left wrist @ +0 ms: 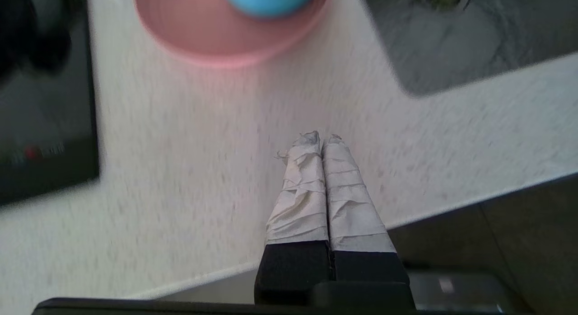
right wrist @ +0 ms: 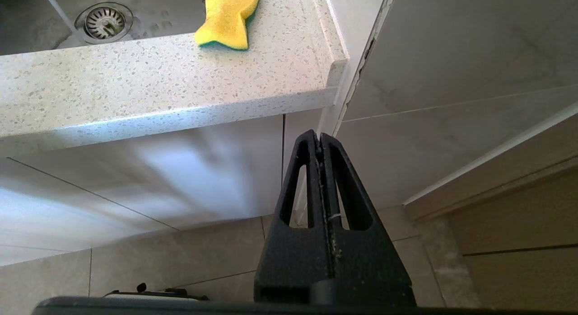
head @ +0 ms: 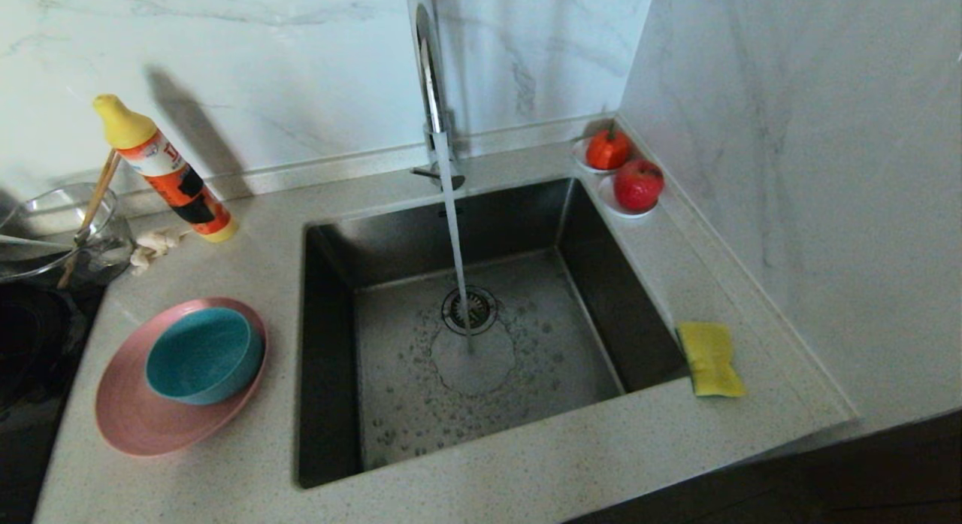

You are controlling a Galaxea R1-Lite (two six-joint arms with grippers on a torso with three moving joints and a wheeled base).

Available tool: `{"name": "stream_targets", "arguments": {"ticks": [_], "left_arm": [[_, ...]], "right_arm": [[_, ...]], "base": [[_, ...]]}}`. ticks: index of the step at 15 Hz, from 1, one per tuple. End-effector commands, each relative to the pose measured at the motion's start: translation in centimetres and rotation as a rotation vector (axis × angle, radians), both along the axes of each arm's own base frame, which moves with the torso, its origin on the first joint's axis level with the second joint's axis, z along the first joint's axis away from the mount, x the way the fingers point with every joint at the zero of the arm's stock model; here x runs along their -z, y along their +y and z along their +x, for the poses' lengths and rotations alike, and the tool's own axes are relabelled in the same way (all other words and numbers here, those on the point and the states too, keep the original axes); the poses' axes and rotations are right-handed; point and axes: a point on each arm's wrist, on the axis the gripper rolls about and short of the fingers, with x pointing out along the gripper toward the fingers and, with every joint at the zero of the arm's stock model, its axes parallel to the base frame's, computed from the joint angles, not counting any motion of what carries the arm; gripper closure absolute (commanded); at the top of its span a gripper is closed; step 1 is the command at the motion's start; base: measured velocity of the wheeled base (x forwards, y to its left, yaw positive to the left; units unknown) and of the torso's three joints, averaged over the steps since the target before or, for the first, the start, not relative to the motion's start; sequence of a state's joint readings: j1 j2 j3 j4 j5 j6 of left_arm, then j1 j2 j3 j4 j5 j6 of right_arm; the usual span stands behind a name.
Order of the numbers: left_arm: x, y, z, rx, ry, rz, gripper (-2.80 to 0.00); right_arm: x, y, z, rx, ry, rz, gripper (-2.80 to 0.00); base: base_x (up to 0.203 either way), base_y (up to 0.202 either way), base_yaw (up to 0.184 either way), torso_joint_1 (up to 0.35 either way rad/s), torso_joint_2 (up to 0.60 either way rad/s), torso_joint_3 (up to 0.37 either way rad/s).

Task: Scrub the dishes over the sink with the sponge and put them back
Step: Pick up a bowl and the sponge

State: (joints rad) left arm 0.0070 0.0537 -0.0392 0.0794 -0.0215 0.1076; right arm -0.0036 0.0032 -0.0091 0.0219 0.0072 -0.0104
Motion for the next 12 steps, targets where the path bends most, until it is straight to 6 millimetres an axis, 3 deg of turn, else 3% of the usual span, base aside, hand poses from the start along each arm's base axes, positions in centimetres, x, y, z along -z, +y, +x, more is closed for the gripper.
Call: {"name": "stream_targets", "arguments": {"ticks": [1, 12], "left_arm": [[0.31, -0.01, -0.38, 0.008, -0.05, 0.001, 0.0], [0.3, 0.01, -0.35, -0.002, -0.055, -0.05, 0.0]], "right_arm": [[0.01, 0.0, 0.0, 0.001, 0.001, -0.001, 0.0], [0.01, 0.0, 0.0, 0.001, 0.001, -0.001, 0.0]], "base": [[0.0, 0.0, 0.0, 0.0, 0.0, 0.0], [0.0, 0.0, 0.0, 0.0, 0.0, 0.0]]}}
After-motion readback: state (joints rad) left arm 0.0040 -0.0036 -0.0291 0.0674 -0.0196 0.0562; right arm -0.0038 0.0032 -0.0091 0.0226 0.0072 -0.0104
